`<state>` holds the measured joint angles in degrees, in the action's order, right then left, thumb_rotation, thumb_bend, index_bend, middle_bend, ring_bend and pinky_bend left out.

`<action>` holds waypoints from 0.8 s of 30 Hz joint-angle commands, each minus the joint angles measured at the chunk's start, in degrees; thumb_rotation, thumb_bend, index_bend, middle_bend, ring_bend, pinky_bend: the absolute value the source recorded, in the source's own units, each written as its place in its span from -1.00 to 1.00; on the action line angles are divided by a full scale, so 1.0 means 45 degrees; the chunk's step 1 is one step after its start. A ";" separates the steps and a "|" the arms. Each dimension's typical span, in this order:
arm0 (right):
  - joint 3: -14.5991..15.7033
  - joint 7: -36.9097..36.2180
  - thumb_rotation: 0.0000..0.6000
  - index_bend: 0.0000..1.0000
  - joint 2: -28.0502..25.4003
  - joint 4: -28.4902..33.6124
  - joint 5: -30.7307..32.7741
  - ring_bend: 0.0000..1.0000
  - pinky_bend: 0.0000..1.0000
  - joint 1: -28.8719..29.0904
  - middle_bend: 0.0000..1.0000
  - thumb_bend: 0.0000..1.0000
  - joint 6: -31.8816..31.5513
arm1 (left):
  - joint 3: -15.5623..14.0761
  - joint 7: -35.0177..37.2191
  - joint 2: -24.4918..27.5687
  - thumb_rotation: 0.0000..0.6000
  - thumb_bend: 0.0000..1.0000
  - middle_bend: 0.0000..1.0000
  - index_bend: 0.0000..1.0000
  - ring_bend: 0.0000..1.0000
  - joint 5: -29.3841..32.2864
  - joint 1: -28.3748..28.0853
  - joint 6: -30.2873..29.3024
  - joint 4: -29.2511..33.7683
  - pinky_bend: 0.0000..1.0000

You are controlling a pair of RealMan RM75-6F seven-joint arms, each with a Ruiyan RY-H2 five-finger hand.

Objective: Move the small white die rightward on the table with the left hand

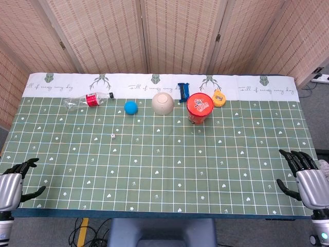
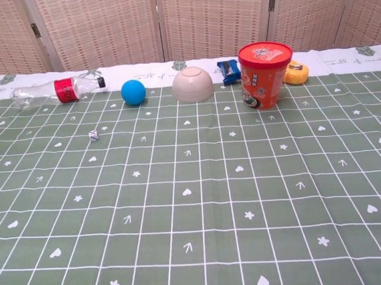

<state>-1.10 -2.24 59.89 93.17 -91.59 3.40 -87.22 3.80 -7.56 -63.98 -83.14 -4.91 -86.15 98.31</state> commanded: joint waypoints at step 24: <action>-0.0071 0.0178 1.00 -0.74 -0.0046 0.0174 -0.0203 -0.69 -0.68 0.0202 -0.57 -0.52 0.0141 | 0.1156 0.0551 -0.0835 1.00 -0.59 -0.09 -0.34 -0.20 -0.0556 -0.2271 0.1778 -0.0722 -0.06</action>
<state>-1.44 -1.48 59.70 93.92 -92.47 4.30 -86.59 7.67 -5.78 -66.84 -85.42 -13.15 -79.96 96.19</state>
